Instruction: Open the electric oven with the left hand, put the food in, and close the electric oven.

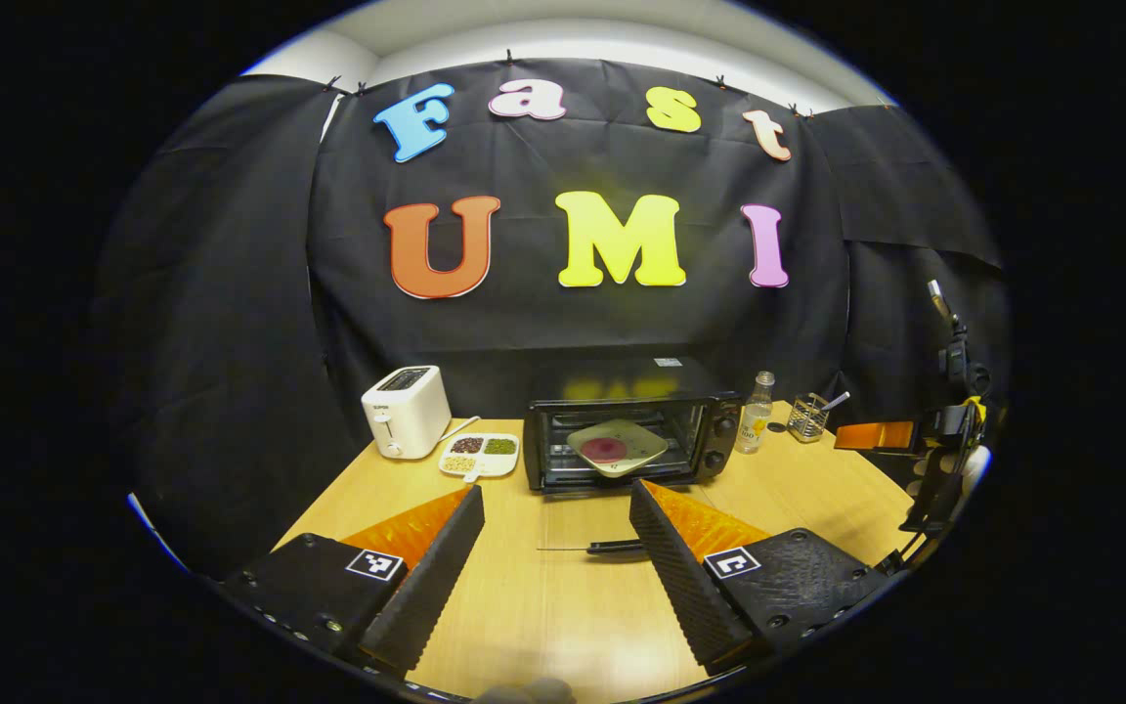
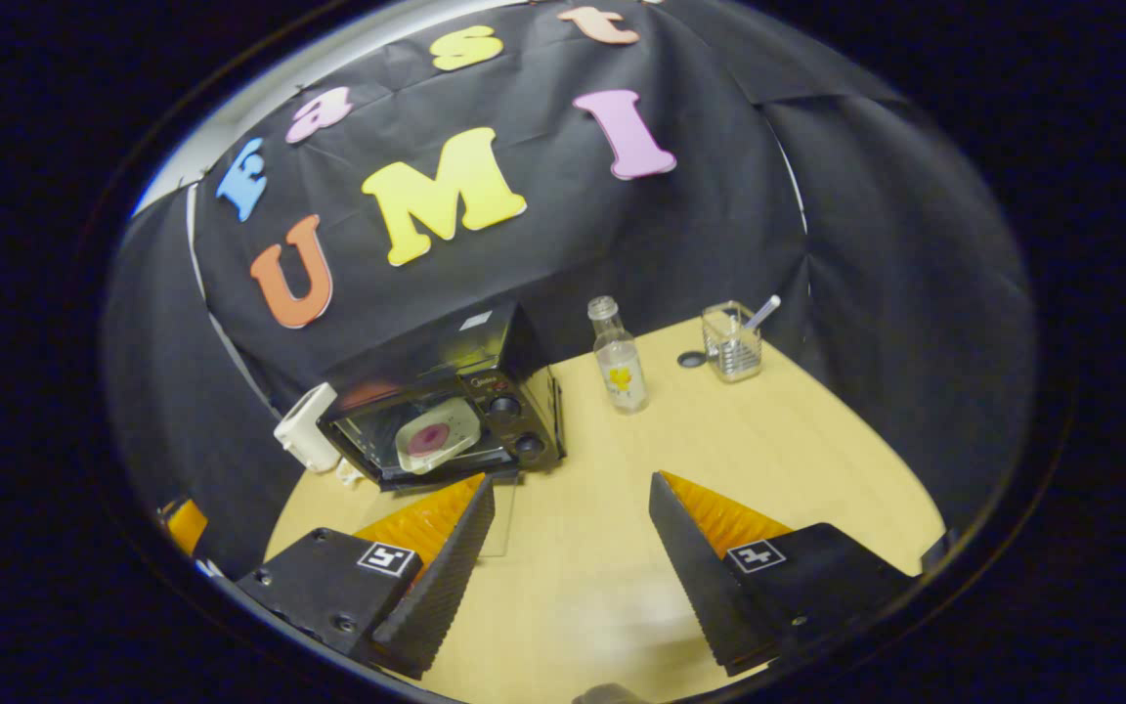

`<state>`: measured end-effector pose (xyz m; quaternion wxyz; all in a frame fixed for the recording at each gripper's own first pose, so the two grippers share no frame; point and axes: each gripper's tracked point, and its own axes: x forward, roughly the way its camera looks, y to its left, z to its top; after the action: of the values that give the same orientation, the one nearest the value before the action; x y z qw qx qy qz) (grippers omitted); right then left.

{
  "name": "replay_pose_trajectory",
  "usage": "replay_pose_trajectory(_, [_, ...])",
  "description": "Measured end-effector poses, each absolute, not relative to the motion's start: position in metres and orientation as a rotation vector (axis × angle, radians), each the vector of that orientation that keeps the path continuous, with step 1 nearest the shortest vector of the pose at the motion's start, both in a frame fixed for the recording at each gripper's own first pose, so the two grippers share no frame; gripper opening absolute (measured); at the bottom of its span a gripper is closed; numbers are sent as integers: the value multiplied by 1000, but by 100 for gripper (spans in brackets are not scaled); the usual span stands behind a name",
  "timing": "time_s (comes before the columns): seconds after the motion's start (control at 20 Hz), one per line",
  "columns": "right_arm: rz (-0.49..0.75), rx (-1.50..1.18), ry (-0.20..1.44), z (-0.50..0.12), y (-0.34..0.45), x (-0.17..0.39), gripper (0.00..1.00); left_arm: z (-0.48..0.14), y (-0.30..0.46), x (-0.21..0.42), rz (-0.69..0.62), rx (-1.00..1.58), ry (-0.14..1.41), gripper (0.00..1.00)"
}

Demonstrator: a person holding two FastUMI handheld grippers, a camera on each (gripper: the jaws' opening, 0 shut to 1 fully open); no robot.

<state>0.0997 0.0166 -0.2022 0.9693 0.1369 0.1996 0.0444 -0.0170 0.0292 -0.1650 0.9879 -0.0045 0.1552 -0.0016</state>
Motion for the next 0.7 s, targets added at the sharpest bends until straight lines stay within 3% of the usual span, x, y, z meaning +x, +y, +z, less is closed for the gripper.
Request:
replay_pose_trajectory(0.45, [221,140,336,-165,-73,14,100,-214,-57,-31,69,69,411,96])
replay_pose_trajectory(0.7, [191,92,327,-153,-90,5,100,-276,-75,-14,38,73,516,97])
